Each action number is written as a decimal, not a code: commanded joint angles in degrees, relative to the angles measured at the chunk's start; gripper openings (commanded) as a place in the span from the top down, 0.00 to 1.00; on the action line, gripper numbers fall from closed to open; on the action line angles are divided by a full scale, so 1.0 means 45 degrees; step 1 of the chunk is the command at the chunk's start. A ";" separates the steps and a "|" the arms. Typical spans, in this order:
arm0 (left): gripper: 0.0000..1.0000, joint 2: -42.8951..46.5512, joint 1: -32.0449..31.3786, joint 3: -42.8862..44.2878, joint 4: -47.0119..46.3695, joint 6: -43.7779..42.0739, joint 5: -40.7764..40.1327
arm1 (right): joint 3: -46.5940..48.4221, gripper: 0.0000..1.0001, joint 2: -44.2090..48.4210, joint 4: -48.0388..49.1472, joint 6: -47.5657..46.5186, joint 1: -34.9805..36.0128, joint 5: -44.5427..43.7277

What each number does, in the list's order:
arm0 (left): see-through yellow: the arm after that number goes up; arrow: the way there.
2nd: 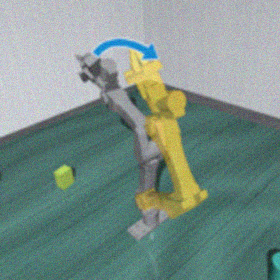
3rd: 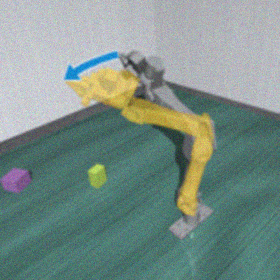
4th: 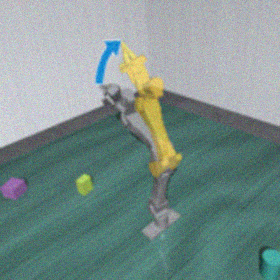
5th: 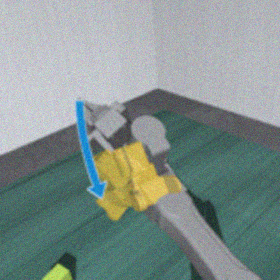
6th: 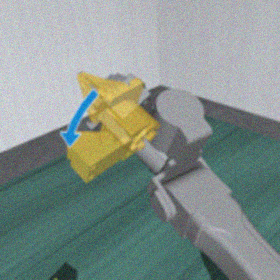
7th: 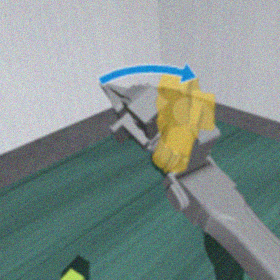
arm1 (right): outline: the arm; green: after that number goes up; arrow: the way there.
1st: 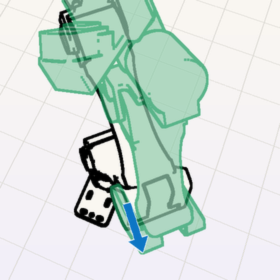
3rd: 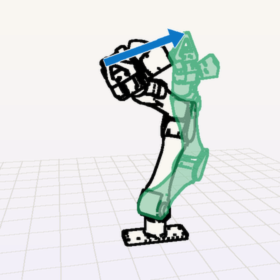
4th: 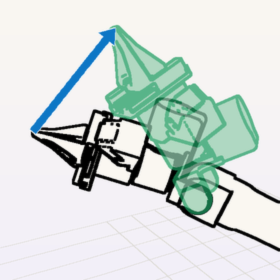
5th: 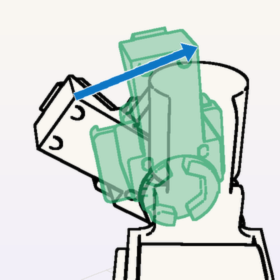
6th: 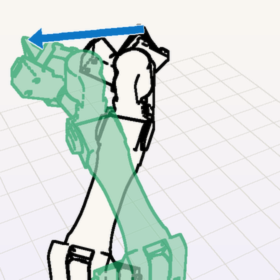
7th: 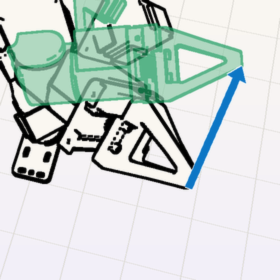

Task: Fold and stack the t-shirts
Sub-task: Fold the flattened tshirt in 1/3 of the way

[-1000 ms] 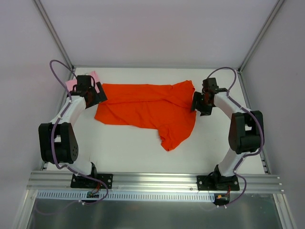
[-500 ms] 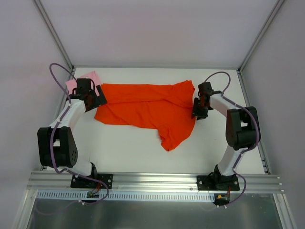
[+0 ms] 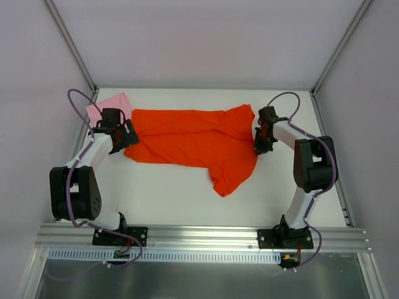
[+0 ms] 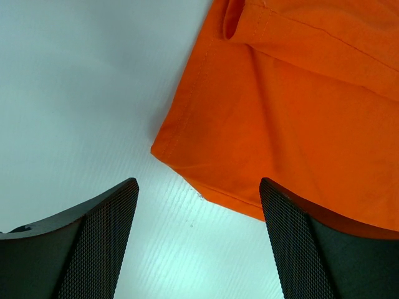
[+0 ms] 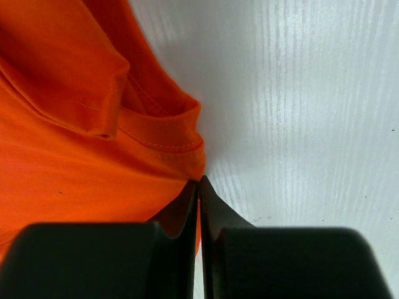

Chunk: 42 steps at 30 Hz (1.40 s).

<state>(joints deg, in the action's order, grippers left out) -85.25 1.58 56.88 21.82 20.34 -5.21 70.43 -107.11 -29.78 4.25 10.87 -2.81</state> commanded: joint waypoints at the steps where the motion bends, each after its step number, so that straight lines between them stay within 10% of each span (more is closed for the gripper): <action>1: 0.21 0.0351 0.0058 0.0035 -0.0025 0.0363 -0.0307 | 0.0266 0.99 -0.0026 -0.0042 -0.0124 -0.0384 -0.0704; 24: 0.22 -0.0625 -0.1053 0.0465 0.0072 0.0577 0.1783 | -0.1843 0.99 0.2181 -0.0237 -0.1647 -0.4037 -0.0412; 28: 0.38 -0.0820 -0.2087 0.0231 -0.0123 0.1299 0.2154 | -0.1921 0.99 0.2259 -0.0296 -0.1609 -0.4232 -0.0411; 42: 0.36 -0.0059 -0.2989 -0.1527 0.0814 0.3019 -0.0089 | -0.1981 0.99 0.2279 -0.0199 -0.1511 -0.4350 -0.0138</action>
<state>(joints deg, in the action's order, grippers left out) -88.38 -11.64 50.74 23.99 30.76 -0.62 61.32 -99.37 -29.45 -2.00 -8.05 -2.74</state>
